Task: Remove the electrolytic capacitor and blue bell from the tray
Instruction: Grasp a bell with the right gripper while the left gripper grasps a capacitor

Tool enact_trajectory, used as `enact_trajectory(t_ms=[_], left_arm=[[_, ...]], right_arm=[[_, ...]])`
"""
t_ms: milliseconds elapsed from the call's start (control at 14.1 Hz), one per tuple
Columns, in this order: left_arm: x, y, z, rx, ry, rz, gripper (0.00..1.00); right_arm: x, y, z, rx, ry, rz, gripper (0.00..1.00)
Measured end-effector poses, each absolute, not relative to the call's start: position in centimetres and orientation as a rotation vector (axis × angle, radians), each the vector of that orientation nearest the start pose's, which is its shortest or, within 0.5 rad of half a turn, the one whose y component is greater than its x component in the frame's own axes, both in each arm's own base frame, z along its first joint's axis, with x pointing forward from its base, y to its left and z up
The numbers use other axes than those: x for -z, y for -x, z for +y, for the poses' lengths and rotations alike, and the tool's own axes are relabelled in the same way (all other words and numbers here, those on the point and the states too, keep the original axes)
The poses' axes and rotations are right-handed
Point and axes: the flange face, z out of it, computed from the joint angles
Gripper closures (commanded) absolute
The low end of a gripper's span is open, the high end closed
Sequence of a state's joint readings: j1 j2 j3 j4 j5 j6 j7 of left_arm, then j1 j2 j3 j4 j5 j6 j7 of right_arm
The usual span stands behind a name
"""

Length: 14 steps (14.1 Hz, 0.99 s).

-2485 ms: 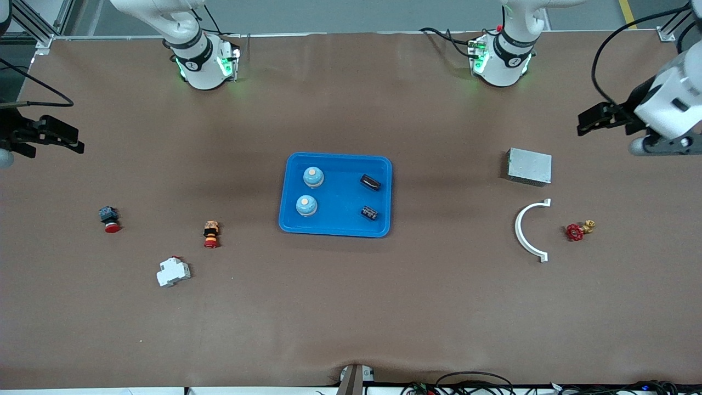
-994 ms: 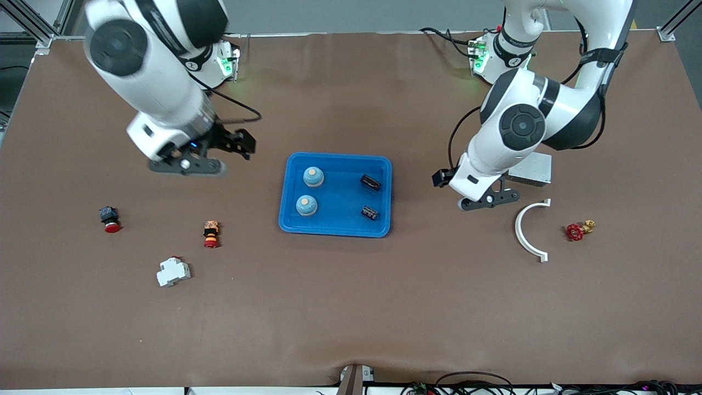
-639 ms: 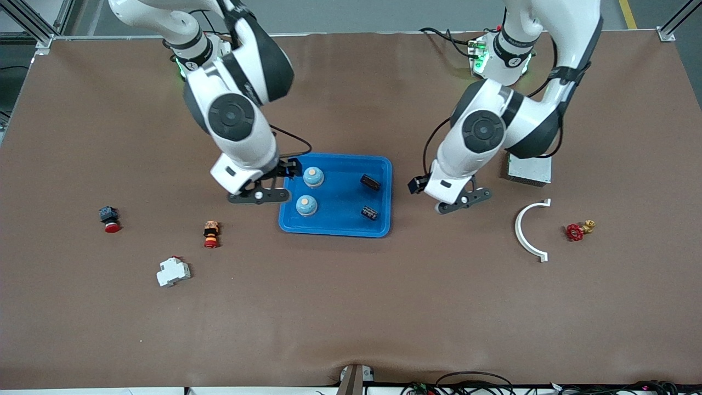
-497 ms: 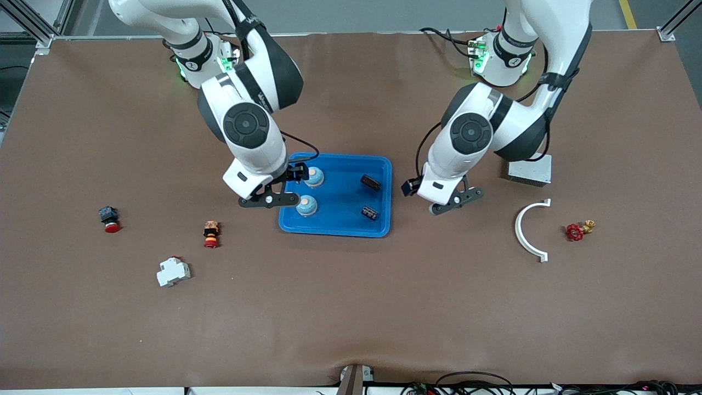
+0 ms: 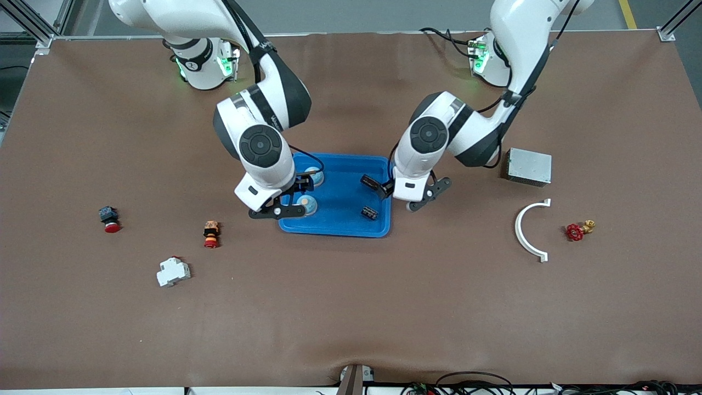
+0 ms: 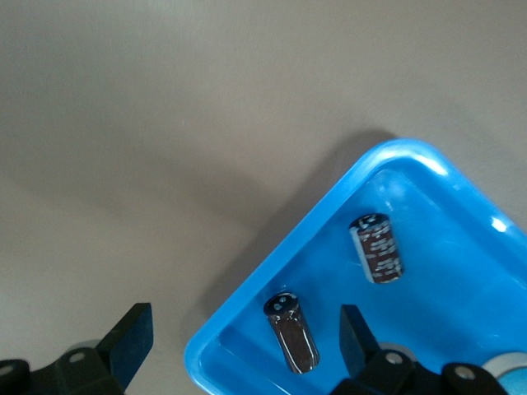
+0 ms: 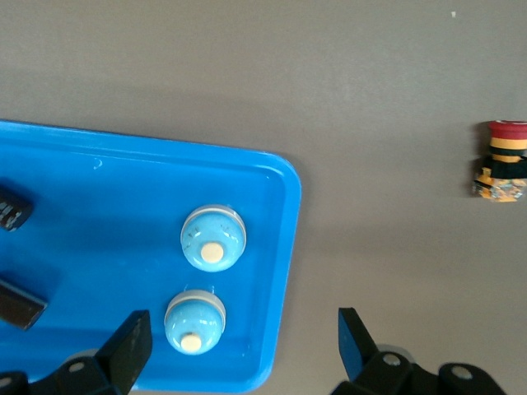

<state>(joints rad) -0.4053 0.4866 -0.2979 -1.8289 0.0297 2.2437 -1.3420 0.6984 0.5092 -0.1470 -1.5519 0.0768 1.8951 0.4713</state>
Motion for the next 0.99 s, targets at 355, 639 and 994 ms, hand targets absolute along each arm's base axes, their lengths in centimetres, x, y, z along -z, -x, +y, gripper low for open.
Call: enact_trajectory(t_ms=[355,639,994], left_arm=[[-23.5,-47.6,-44.0,-0.180,2.968,-1.168,0.34],[-20.5,-46.2,-46.1,-0.113,2.918,-1.273,0.37],[-18.6,-45.5,-46.4,-0.119,2.870,-1.316,0.95]], right_arm=[[-30.2,-56.7,37.9,-0.217,3.111,-0.009,0.00],[-25.8,-54.8,38.7,-0.126,3.085,0.002,0.00],[-22.4,-53.7,37.9,-0.159,3.111,0.014,0.00]])
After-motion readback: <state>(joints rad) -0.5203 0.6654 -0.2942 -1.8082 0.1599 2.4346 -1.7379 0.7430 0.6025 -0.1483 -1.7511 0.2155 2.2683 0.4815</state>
